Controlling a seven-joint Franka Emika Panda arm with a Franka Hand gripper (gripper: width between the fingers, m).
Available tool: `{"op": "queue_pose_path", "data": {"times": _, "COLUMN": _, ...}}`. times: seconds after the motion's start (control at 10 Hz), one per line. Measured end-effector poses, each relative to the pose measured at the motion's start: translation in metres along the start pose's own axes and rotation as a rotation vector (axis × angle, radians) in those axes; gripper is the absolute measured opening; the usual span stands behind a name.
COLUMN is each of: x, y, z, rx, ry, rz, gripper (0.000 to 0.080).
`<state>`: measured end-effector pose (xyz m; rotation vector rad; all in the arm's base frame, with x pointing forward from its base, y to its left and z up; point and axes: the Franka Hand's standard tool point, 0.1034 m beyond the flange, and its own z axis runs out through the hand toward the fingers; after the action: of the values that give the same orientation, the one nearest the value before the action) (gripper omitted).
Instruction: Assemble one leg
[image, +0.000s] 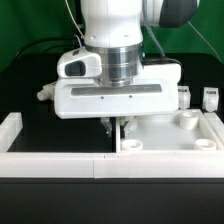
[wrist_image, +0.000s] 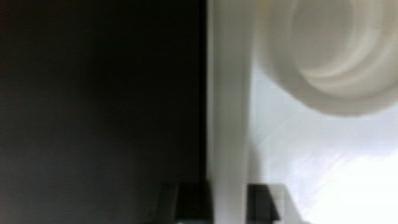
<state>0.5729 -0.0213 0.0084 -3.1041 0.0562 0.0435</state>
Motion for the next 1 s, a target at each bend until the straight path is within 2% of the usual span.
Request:
{"op": "queue_pose_path", "data": {"times": 0.4, "x": 0.0, "y": 0.0, "z": 0.0, "rx": -0.003, "ry": -0.002, "rz": 0.018, "gripper": 0.0054}}
{"op": "queue_pose_path", "data": {"times": 0.5, "x": 0.0, "y": 0.0, "z": 0.0, "rx": -0.003, "ry": -0.002, "rz": 0.018, "gripper": 0.0146}}
{"op": "queue_pose_path", "data": {"times": 0.6, "x": 0.0, "y": 0.0, "z": 0.0, "rx": -0.003, "ry": -0.002, "rz": 0.018, "gripper": 0.0146}}
{"op": "queue_pose_path", "data": {"times": 0.7, "x": -0.002, "y": 0.0, "z": -0.002, "rx": 0.001, "ry": -0.008, "rz": 0.017, "gripper": 0.0331}}
{"op": "queue_pose_path", "data": {"times": 0.8, "x": -0.009, "y": 0.0, "z": -0.016, "rx": 0.009, "ry": -0.022, "rz": 0.008, "gripper": 0.0513}}
{"op": "queue_pose_path", "data": {"times": 0.9, "x": -0.019, "y": -0.005, "z": -0.028, "rx": 0.007, "ry": -0.018, "rz": -0.011, "gripper": 0.0609}}
{"op": "queue_pose_path", "data": {"times": 1.0, "x": -0.033, "y": -0.016, "z": -0.038, "rx": 0.003, "ry": -0.016, "rz": -0.041, "gripper": 0.0609}}
